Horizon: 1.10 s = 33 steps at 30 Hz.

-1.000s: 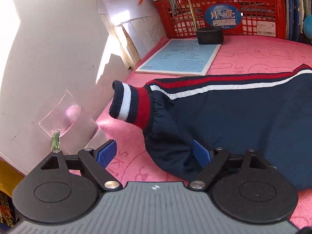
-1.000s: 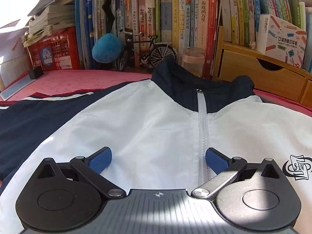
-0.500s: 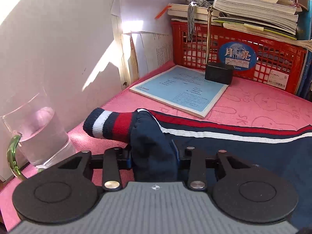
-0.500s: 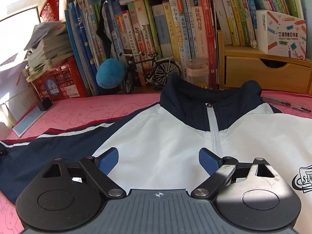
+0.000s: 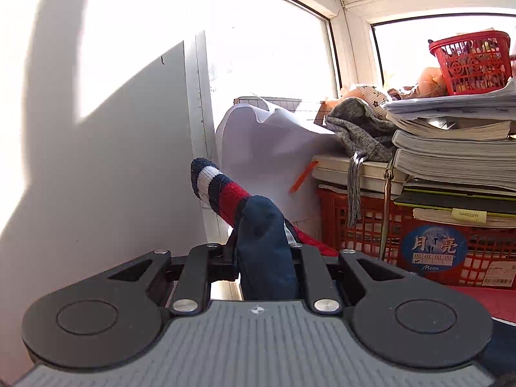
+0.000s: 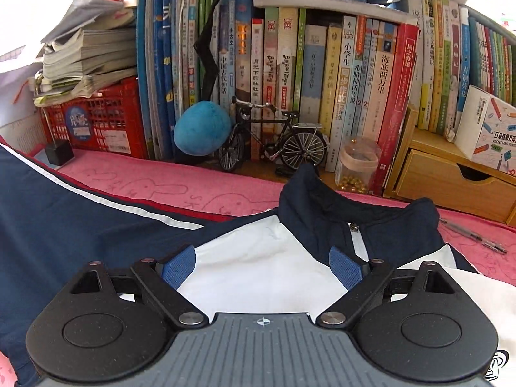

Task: Fold clothes
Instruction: 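Pull the cuff outward with the left gripper to straighten the sleeve, then release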

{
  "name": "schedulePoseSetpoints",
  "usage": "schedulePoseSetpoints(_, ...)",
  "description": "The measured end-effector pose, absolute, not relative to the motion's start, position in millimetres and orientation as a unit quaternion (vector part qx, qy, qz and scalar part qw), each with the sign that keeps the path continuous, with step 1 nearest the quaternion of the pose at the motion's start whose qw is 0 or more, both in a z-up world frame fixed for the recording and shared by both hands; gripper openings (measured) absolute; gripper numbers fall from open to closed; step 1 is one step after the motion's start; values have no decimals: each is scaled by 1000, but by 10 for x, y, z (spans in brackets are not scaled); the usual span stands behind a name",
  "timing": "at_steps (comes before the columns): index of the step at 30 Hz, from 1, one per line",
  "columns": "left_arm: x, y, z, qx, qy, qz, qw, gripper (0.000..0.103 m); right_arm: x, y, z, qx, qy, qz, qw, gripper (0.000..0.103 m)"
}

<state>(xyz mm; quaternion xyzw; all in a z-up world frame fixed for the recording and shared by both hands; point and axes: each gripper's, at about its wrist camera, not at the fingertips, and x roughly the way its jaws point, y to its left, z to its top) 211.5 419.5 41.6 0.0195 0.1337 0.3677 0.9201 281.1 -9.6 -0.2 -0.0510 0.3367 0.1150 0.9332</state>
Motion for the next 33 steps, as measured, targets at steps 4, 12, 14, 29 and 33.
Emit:
schedulePoseSetpoints(4,2278,4522,21,1,190,410,892,17,2854,-125,-6,-41,346,116,930,91)
schedulePoseSetpoints(12,2558,4411,-438,84,290,439,846,38,3038,59,-310,-48,375,137,916,86)
schedulePoseSetpoints(14,2482,4352,-403,86,282,443,847,61,3076,168,-396,-62,371,137,917,70)
schedulePoseSetpoints(29,1894,3321,8,202,280,332,878,103,2733,-406,78,-38,306,178,935,89)
schedulePoseSetpoints(33,1752,2876,95,211,287,259,898,102,2177,-769,89,-59,319,206,923,92)
